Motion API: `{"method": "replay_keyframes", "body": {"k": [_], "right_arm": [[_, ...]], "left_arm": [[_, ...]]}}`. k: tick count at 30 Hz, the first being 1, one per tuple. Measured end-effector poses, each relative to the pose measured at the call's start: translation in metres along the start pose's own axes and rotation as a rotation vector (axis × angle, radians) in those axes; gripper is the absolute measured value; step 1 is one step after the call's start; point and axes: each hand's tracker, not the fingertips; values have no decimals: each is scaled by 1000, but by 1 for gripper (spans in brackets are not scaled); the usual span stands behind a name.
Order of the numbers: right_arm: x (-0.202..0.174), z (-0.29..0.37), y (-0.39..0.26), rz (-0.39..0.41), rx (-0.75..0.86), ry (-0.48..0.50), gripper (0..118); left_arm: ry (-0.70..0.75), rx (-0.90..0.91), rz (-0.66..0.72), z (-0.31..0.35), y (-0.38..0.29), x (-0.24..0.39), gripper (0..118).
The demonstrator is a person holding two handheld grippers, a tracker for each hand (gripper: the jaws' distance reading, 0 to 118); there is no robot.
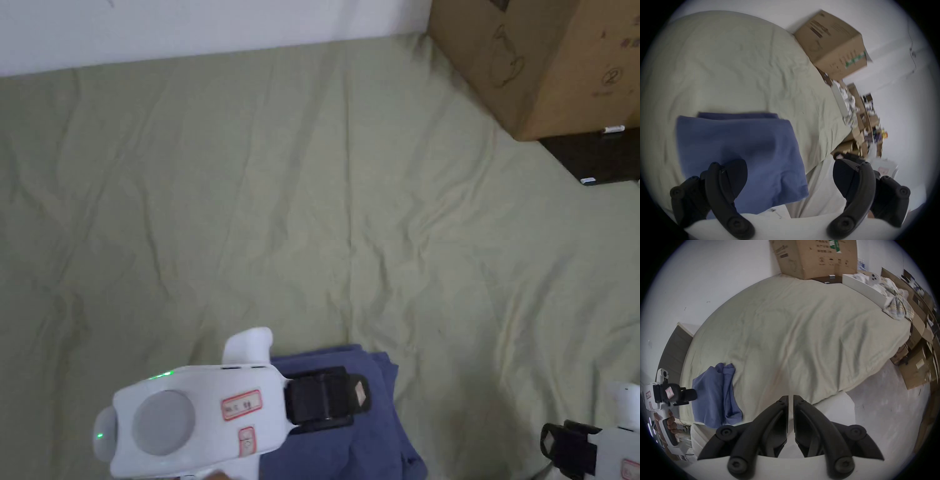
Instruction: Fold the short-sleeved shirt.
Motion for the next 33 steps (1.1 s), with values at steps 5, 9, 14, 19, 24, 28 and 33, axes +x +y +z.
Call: {"method": "replay_keyframes", "body": {"k": [5, 9, 14, 19, 24, 28, 33], "right_arm": [[1, -7, 1, -7, 1, 0, 6], [-7, -13, 2, 1, -5, 21, 6], [-13, -11, 1, 25, -9, 34, 6], [-17, -3, -2, 36, -12, 29, 6], [-31, 6, 1, 83, -13, 32, 6], [-60, 10, 11, 153, -2, 106, 6], [-123, -7, 16, 334, -19, 215, 6]], "left_arm": [[161, 122, 8, 28, -1, -25, 3], [35, 10, 22, 4, -9, -24, 3], [-4, -183, -73, -54, -23, 10, 3], [-75, -288, -120, -98, -39, 36, 3], [-132, -315, -96, -93, -46, 34, 3], [-155, -185, -53, -43, -34, 8, 3], [-245, -17, 40, 36, -21, -47, 4]]}}
